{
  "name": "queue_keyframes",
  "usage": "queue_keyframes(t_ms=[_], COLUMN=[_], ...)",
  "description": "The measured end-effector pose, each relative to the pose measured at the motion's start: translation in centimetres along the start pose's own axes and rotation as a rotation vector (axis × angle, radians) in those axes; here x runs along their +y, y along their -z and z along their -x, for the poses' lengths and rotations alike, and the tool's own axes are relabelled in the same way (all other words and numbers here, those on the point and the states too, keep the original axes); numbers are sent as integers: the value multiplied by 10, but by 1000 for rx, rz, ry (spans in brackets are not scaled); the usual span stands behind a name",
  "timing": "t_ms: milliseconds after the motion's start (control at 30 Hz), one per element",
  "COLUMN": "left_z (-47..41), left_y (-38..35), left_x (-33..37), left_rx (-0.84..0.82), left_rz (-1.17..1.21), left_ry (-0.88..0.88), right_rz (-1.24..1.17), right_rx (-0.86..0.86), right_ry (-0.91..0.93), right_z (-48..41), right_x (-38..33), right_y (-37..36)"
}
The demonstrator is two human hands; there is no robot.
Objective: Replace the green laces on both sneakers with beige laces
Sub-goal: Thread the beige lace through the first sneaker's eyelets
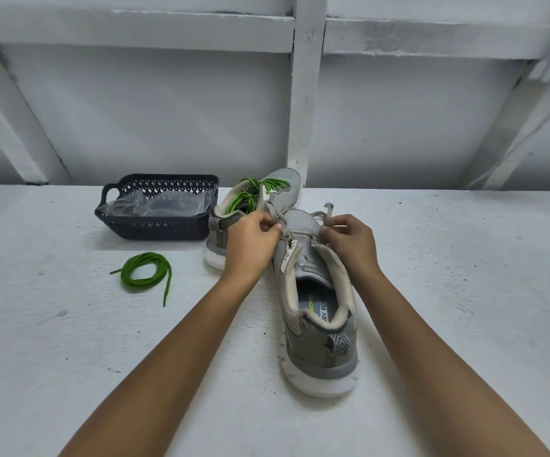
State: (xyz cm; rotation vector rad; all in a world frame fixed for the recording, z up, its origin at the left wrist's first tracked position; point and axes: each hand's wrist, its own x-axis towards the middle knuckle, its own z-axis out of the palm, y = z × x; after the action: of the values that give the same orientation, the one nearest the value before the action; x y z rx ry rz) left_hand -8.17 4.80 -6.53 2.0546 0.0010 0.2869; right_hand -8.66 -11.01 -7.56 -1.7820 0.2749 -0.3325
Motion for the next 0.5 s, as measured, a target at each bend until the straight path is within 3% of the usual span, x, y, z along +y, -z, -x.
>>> queue_keyframes(t_ms=[500], left_z=[8], left_y=[3], left_x=[0], left_rx=[17], left_rz=[-125], left_ry=[-26], right_rz=[59], right_rx=[-36], right_ry=[65], right_z=[-2], right_x=[17], right_y=[-3])
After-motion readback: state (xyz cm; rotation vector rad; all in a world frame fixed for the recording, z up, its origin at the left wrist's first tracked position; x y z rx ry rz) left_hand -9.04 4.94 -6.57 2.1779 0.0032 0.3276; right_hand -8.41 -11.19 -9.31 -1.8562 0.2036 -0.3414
